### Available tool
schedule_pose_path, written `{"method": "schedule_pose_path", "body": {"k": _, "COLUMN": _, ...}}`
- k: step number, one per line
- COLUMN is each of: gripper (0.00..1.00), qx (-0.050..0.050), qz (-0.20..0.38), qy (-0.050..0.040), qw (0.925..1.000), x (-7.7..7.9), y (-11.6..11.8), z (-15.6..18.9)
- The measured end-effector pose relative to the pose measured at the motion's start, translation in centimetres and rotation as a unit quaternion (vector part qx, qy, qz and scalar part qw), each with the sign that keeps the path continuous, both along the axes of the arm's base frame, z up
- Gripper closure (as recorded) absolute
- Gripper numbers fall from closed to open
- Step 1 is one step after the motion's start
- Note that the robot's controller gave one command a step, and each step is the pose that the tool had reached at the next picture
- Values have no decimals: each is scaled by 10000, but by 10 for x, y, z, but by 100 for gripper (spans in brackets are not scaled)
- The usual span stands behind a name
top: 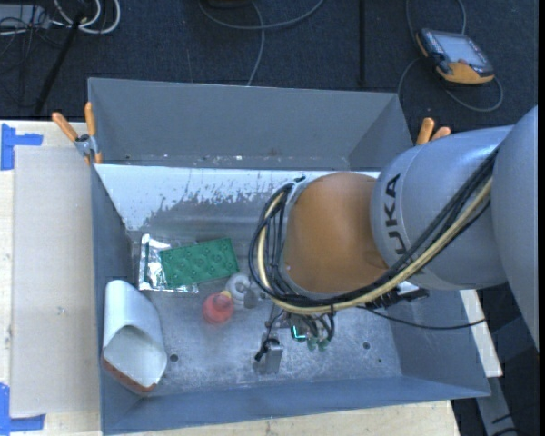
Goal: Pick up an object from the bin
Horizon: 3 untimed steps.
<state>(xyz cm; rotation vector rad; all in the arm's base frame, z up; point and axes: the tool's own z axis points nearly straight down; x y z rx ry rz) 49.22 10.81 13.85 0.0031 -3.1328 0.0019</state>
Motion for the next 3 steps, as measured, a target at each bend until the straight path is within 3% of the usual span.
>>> {"method": "schedule_pose_path", "body": {"k": 1, "gripper": 0, "qx": 18, "qz": 1975, "qy": -44, "qw": 9803, "x": 82, "y": 25, "z": -49}}
{"method": "schedule_pose_path", "body": {"k": 2, "gripper": 100, "qx": 19, "qz": 1951, "qy": -48, "qw": 9808, "x": 82, "y": 24, "z": -48}}
{"method": "schedule_pose_path", "body": {"k": 3, "gripper": 100, "qx": 16, "qz": 1962, "qy": -87, "qw": 9805, "x": 77, "y": 31, "z": 64}}
